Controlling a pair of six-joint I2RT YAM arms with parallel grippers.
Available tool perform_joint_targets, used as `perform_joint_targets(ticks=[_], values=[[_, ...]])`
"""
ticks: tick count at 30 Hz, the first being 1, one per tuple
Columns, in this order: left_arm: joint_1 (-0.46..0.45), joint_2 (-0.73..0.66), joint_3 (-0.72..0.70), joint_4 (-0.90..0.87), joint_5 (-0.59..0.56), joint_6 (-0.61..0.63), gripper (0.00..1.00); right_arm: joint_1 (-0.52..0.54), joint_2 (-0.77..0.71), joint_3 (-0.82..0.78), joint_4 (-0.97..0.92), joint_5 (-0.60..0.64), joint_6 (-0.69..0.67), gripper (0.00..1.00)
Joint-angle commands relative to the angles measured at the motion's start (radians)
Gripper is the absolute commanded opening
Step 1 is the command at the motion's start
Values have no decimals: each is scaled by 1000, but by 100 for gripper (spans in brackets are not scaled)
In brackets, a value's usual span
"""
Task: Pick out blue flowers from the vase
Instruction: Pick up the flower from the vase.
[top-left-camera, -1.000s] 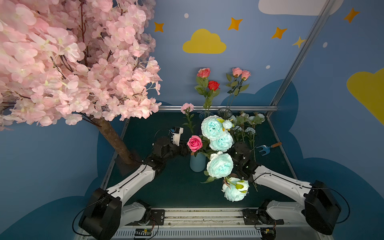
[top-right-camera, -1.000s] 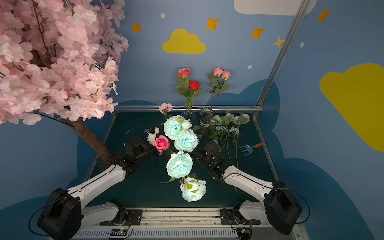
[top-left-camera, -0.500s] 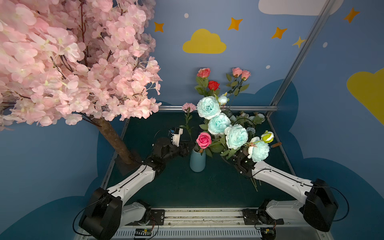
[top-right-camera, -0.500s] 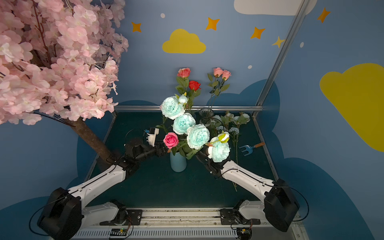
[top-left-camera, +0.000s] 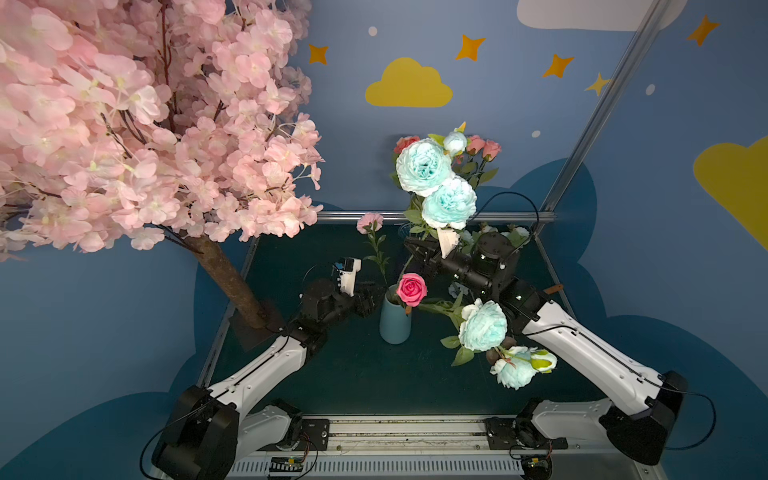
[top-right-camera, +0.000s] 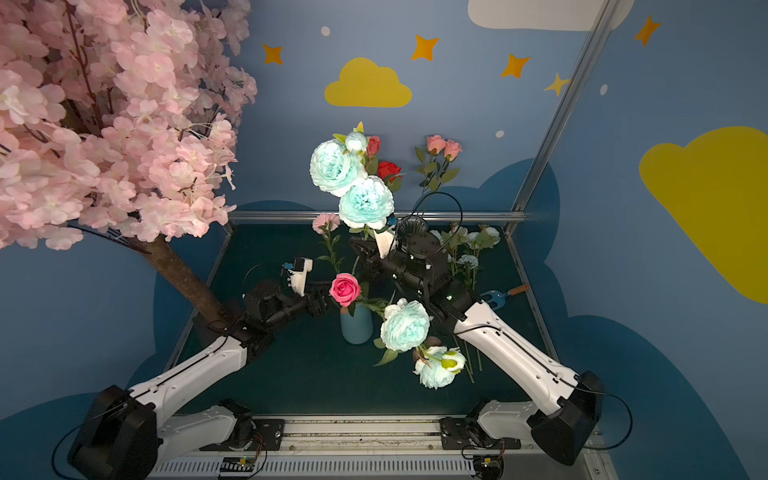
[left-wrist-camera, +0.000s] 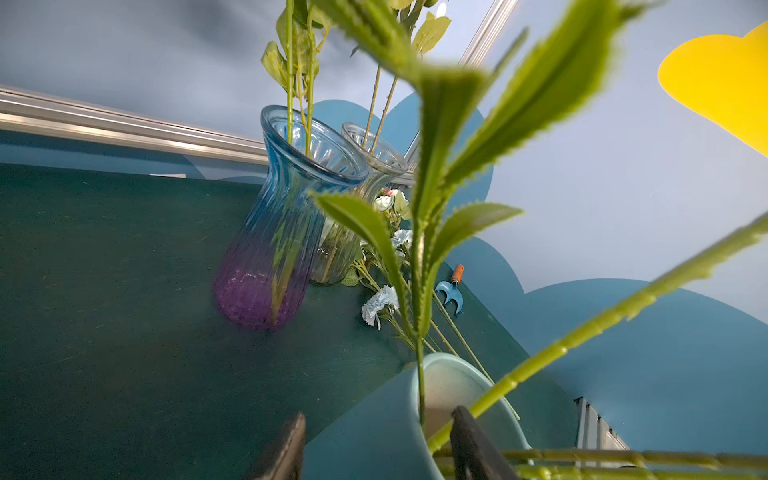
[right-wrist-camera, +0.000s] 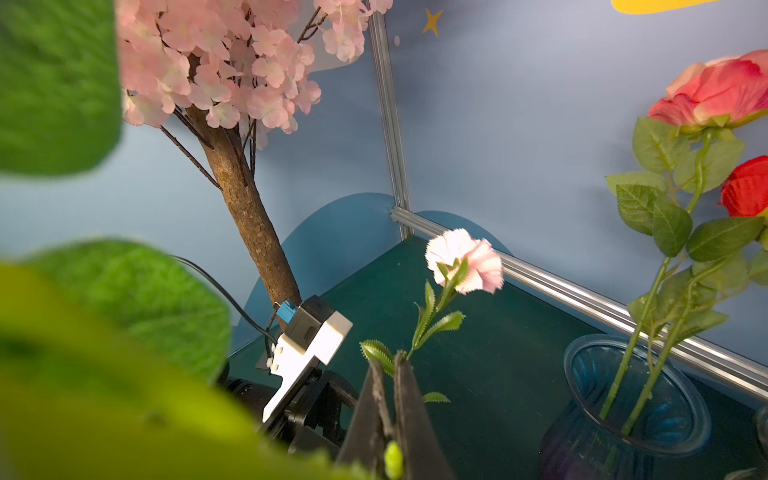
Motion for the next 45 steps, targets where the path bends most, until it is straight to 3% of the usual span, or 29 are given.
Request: perform_joint_targets(ticks=[1, 18, 29, 45], values=[[6, -34, -12, 24, -10, 24, 57, -18, 17, 22, -104, 22, -5, 0], [6, -30, -18, 39, -1, 26, 57, -152, 84, 240, -203, -146, 48, 0], [6, -65, -24, 20, -12, 37, 57, -200, 71, 309, -207, -134, 30, 0], [6, -54, -24, 23, -10, 40, 57, -278, -50, 220, -131, -60, 26, 0]])
